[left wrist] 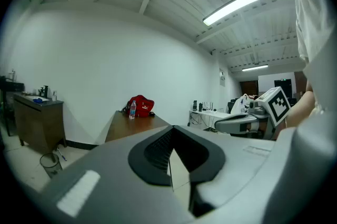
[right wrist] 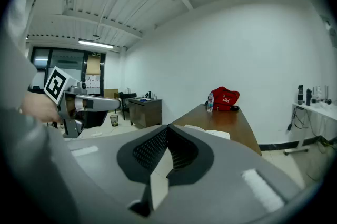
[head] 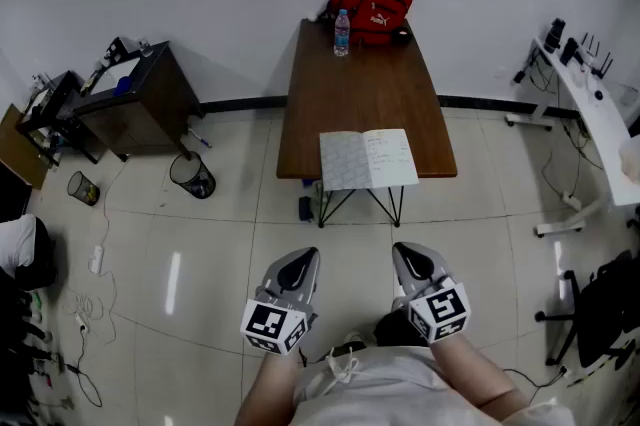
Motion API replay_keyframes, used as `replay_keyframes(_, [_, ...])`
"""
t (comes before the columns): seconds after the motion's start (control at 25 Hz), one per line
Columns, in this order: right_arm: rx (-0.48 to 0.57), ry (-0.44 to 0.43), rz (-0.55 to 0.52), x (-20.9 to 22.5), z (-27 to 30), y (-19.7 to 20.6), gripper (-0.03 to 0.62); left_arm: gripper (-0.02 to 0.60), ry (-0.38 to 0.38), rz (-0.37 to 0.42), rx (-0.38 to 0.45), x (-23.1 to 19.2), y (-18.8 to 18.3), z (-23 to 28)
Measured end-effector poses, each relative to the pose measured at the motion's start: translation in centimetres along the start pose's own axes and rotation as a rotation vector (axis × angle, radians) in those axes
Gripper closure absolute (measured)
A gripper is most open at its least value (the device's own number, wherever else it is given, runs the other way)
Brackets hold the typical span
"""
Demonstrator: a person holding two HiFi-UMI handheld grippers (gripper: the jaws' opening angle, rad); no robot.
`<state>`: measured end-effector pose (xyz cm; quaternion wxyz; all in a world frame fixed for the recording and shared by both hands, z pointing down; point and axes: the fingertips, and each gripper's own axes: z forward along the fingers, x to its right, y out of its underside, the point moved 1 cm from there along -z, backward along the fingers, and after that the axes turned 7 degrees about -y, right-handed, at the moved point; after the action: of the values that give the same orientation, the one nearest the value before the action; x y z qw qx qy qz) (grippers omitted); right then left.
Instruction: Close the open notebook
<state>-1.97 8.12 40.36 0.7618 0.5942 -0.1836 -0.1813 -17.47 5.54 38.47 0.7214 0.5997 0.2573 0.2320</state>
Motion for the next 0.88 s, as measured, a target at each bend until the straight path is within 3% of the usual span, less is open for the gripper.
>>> replay_keyframes(0.28, [-0.028, -0.032, -0.063, 2.3, 1.9, 0.4, 0.591, 0.575, -0.041, -0.023, -0.016, -1.3, 0.7, 3.0])
replay_keyframes(0.6, [-0.052, -0.104, -0.044, 8.9, 7.0, 0.4, 0.591, 0.575, -0.110, -0.048, -0.076, -3.3, 2.1, 10.1])
replay_keyframes(0.88, [-0.131, -0.188, -0.028, 14.5, 13.5, 1.3, 0.591, 0.575, -0.201, -0.141, -0.215, -7.4, 7.0, 16.7])
